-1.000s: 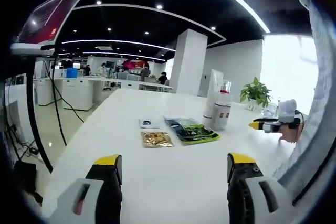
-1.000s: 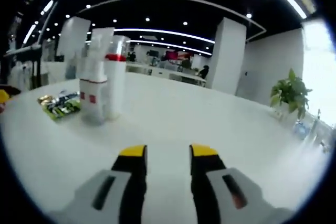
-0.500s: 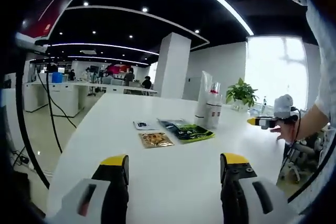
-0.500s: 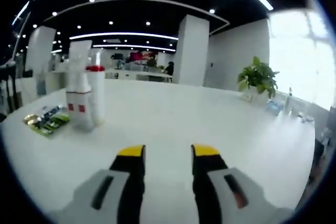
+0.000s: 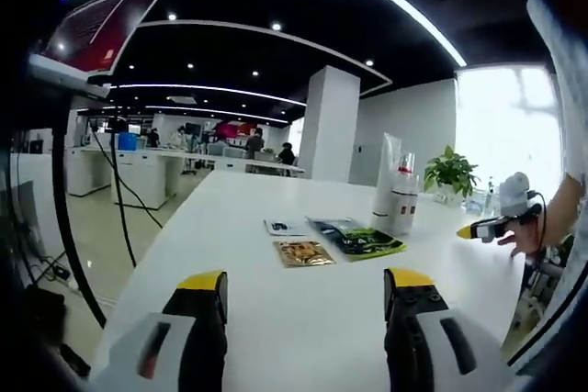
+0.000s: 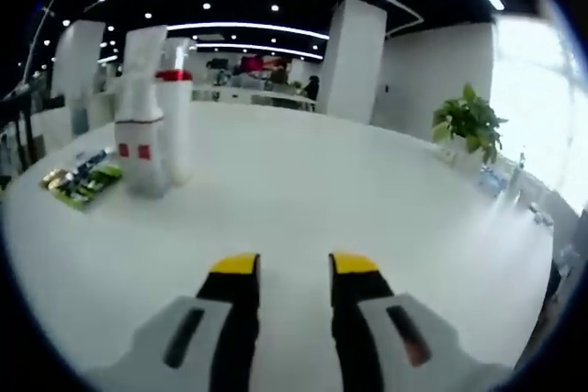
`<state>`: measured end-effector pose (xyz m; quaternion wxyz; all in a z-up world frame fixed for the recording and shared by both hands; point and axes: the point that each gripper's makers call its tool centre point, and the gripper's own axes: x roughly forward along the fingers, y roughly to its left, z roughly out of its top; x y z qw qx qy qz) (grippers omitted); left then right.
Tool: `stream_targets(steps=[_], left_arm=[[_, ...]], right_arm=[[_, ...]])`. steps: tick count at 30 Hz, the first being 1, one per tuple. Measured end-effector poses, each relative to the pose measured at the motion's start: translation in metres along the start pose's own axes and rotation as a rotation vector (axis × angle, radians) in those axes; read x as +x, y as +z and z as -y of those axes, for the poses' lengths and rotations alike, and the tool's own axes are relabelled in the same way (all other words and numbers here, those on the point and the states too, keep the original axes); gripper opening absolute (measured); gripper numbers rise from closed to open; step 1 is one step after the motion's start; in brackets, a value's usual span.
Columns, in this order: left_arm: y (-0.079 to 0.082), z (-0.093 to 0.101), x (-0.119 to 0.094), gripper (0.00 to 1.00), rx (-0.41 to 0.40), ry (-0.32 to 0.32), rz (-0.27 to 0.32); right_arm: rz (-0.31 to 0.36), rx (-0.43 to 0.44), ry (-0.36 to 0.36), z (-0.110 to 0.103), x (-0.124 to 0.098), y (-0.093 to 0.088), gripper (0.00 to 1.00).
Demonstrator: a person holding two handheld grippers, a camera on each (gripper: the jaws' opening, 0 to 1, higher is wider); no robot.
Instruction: Arrange the skincare products in the storage area until every visible bottle or jar stands upright without overlapping.
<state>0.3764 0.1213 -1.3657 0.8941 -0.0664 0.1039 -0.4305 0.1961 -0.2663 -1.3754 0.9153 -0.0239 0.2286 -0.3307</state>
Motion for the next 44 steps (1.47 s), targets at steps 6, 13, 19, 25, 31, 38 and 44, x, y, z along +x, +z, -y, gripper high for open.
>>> stream_targets(steps=[6,13,19,25,31,38,44], left_arm=[[0.002,-0.001,-0.003,0.70,0.018,0.020,0.036],[-0.003,0.002,-0.003,0.69,0.085,0.017,0.028],[-0.003,0.001,-0.001,0.69,0.088,0.035,0.038],[-0.009,0.004,0.002,0.69,0.115,0.024,-0.013],[-0.010,0.004,0.002,0.68,0.100,0.019,-0.033],[-0.002,-0.014,0.004,0.68,0.113,0.131,0.001],[-0.011,-0.020,0.011,0.65,0.221,0.210,-0.053]], right_arm=[[-0.029,0.051,-0.063,0.015,0.004,0.012,0.26],[-0.034,0.039,-0.106,0.028,0.006,0.008,0.24],[-0.015,-0.024,-0.044,0.021,-0.003,0.009,0.24],[0.031,0.015,-0.033,0.030,-0.015,0.001,0.23],[0.065,0.043,-0.038,0.041,-0.017,-0.007,0.24],[0.069,0.049,0.065,0.041,-0.014,-0.015,0.23],[0.078,0.035,0.171,0.027,-0.003,-0.013,0.23]])
